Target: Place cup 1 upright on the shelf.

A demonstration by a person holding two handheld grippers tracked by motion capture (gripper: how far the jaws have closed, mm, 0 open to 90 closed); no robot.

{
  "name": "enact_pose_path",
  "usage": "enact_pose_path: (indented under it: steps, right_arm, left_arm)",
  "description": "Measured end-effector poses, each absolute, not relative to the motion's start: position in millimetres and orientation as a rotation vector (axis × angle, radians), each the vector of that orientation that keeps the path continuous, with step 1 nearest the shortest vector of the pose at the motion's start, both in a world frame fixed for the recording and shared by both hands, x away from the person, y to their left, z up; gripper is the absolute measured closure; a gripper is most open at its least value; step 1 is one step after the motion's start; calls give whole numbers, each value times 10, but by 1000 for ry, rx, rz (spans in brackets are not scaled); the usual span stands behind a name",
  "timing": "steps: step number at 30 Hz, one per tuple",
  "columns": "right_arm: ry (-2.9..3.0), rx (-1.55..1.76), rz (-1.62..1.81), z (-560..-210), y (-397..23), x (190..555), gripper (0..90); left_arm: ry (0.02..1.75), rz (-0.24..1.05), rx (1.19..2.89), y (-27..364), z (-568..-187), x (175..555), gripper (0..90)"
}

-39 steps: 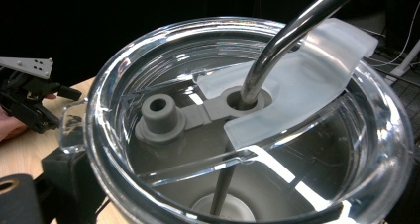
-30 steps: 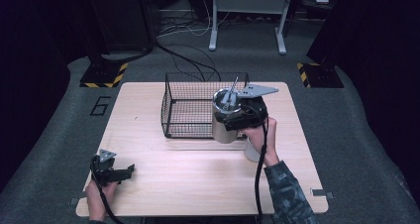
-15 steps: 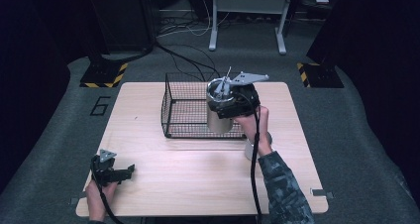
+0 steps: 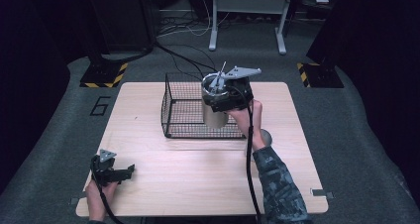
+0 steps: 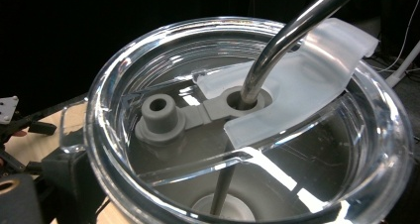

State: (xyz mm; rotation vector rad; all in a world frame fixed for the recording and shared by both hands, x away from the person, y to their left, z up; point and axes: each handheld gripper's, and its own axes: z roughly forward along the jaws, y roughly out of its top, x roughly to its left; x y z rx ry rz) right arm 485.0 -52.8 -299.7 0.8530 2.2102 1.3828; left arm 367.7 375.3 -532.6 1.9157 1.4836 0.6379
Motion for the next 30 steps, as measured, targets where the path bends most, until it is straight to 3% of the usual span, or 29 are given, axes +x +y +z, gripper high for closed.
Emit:
enact_pose_path:
  steps: [30]
  right_arm:
    - [2200,878,1360,-3054,-162,5181,35]
  left_arm:
    - [1480,646,1917,3755,-5326,3677,13]
